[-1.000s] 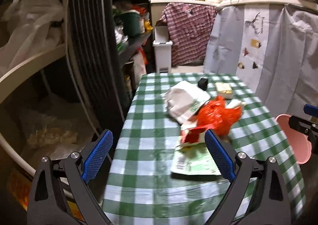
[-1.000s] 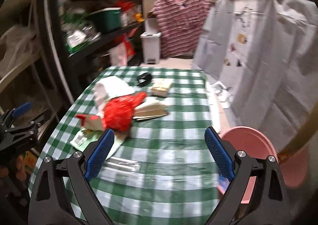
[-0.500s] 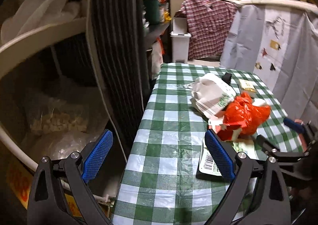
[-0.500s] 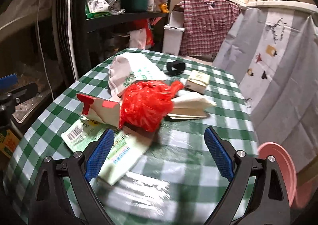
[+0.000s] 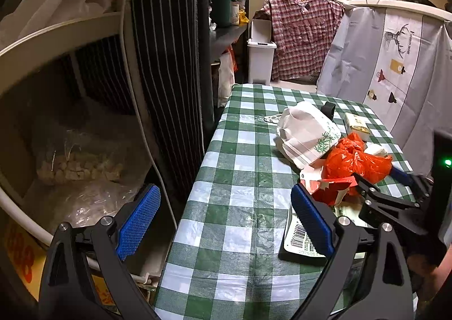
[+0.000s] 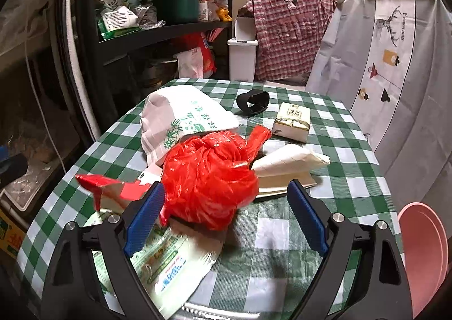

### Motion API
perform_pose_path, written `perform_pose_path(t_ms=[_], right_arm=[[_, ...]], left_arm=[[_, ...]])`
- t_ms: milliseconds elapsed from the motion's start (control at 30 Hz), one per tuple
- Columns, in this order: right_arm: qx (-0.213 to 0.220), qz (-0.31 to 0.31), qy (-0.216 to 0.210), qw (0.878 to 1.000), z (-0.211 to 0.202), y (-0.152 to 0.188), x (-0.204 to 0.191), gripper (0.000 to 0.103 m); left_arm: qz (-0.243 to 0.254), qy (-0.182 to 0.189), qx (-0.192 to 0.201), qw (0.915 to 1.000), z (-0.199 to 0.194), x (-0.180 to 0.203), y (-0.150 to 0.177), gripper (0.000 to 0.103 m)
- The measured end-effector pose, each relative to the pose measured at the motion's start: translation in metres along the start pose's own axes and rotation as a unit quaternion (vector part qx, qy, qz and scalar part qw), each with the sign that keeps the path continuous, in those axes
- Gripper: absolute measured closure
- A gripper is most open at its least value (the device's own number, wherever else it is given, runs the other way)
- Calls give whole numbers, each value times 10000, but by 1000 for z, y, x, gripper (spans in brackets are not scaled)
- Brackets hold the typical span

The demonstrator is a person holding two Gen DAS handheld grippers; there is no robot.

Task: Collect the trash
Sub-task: 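Return to the table and grasp the red plastic bag with the right gripper, then grasp the red-and-white paper box with the left gripper while the right gripper holds the red bag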

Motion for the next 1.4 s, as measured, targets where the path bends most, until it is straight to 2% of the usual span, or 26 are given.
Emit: perform_pose_path(t_ms=[33, 100, 333, 533, 700, 833, 967, 1100, 1233, 1400], right_arm=[[-137, -1, -142, 9998, 5, 0, -1, 37], [-240, -7, -284, 9993, 10, 1, -2, 56], [-70, -31, -340, 9994, 4, 2, -4, 83], [128, -264, -252, 9993, -9, 4, -8, 85], [339, -326, -156, 9988, -36, -7, -3, 85], [433, -274, -48, 9987, -61, -14, 12, 85], [455, -215, 32, 9987, -84, -14, 26, 85], [463, -59, 115, 9988, -102, -8, 40, 85], [421, 129, 178, 9989, -107, -2, 49, 85], [360, 142, 181, 9991, -106, 2, 51, 84]], left_arm=[[11, -1, -7, 10000, 0, 0, 0, 12], [23, 0, -23, 10000, 1, 1, 1, 12], [128, 115, 10, 9999, 2, 11, 3, 12], [369, 400, 187, 9983, -6, 26, 6, 12], [582, 806, 335, 9945, -11, 43, 8, 12], [934, 1061, 321, 9894, -4, 66, 12, 12], [962, 1326, 89, 9865, 12, 82, 16, 12], [810, 1349, -38, 9875, 33, 90, 23, 12], [772, 1151, -108, 9903, 50, 95, 29, 12], [723, 1266, -249, 9890, 57, 97, 30, 13]])
Point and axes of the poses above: each gripper's, at about its wrist camera, not at the fingertips, and z roughly the way its jaws point, x to its right, y to its underside, the point moved 4 cm from there along z, roughly the way its jaws point, and after that the axes turned 3 degrees about -z, right-handed, at the moved point
